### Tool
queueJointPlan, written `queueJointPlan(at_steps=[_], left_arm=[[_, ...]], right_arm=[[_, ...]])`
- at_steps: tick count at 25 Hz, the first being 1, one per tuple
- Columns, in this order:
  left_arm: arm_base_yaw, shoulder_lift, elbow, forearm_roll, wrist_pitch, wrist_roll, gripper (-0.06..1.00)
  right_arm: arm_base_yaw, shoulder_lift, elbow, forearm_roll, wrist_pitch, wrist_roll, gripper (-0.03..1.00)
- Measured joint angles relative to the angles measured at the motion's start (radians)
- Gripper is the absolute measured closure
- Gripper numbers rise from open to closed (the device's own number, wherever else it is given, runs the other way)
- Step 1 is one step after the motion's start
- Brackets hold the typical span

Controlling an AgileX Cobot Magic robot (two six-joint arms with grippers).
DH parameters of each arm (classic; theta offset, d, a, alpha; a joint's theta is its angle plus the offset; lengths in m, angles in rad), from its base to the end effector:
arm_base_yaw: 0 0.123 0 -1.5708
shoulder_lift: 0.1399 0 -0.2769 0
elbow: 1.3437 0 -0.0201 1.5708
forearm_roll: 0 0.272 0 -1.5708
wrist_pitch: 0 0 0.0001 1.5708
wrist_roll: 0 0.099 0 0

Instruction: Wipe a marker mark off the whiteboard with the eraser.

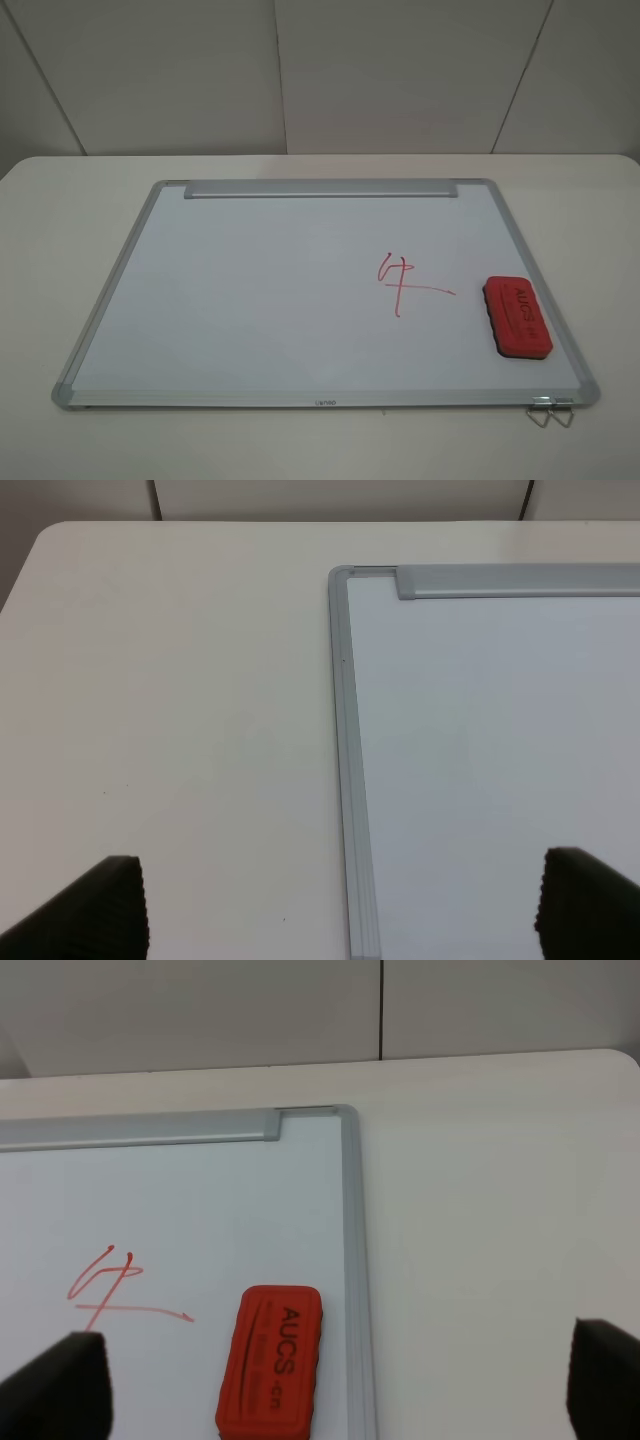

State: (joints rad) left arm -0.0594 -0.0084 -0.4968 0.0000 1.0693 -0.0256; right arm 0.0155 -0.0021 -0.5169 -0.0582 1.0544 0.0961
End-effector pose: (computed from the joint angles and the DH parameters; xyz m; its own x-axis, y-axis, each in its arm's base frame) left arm 0.0278 -0.0017 0.2823 -0.4596 0.0017 -0.8881 0.0476 0.9986 -0.0227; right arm 0.0270 -0.0046 0.2897 -0.4296 0.0605 -0.9010 0.0592 0.9975 0.0388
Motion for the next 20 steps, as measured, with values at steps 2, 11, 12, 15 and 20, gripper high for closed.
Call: queueJointPlan(at_steps=[2,11,12,15,20], left_arm=[[0.000,0.000,0.000,0.000,0.000,0.000,0.17],[0.000,0.000,0.000,0.000,0.000,0.000,0.17],[0.000,0.000,0.000,0.000,0.000,0.000,0.17],[0.000,0.000,0.000,0.000,0.000,0.000,0.17],[0.000,0.000,0.000,0.000,0.000,0.000,0.17]], right_arm=[[0.000,0.000,0.000,0.000,0.000,0.000,0.15],[0.000,0.000,0.000,0.000,0.000,0.000,0.15],[0.000,0.000,0.000,0.000,0.000,0.000,0.15],[0.000,0.000,0.000,0.000,0.000,0.000,0.15],[-0.007,0.000,0.000,0.000,0.000,0.000,0.15]])
